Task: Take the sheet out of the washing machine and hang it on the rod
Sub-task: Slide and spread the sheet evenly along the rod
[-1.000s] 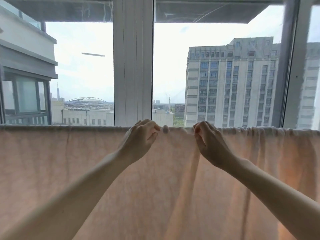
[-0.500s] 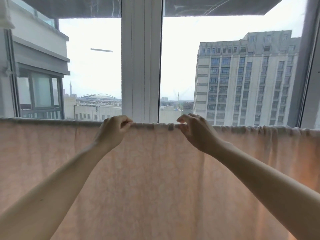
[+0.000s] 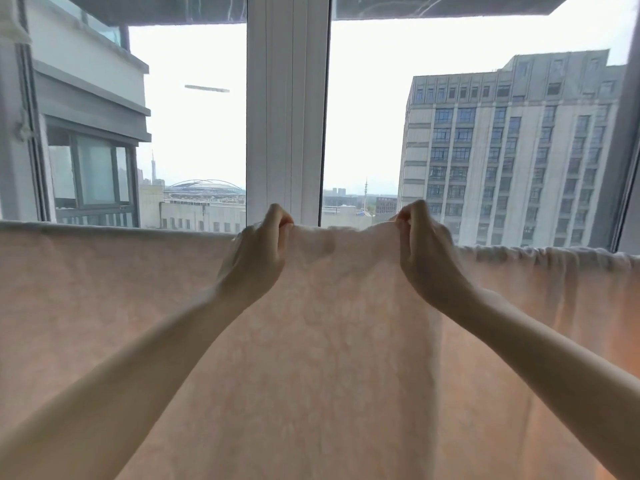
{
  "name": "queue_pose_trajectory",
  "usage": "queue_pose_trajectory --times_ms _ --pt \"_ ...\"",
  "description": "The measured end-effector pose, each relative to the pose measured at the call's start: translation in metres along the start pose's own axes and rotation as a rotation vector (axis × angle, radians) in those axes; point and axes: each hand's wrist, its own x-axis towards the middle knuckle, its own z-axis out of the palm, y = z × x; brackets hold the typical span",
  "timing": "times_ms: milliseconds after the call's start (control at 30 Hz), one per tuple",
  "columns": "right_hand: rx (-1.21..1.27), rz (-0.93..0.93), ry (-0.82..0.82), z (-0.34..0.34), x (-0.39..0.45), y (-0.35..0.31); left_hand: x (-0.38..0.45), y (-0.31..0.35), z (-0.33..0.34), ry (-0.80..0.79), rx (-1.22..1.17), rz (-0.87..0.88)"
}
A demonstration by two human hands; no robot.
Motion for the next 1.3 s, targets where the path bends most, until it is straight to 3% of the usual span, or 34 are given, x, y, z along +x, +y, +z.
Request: queue_pose_trajectory --times_ms 67,200,367,500,800,1033,1300 --pt "-0.057 -0.003 -0.032 0.003 -0.011 0.009 -0.006 0.001 0.009 -0.059 0.04 0.062" --pt "-0.007 0.017 0.047 -0.005 -0.016 0.019 -0.012 0.0 0.015 -0.011 0.0 0.099" --pt "-0.219 -0.107 -0.053 -0.006 -0.034 0.021 -0.021 -0.003 0.021 0.006 0.077 0.174" --pt "-0.23 -0.09 -0.098 0.001 -0.026 0.011 -0.023 -0.003 0.021 0.015 0.101 0.209" --pt "-0.281 -0.127 -0.137 0.048 -0.001 -0.025 -0.012 -0.034 -0.004 0.039 0.118 0.169" --pt "-0.297 -0.161 -0.196 0.09 0.015 -0.064 -0.012 -0.092 -0.048 0.052 0.184 0.112" --pt "-0.236 -0.157 -0.246 0.14 0.038 -0.126 -0.009 -0.176 -0.101 -0.042 0.183 -0.006"
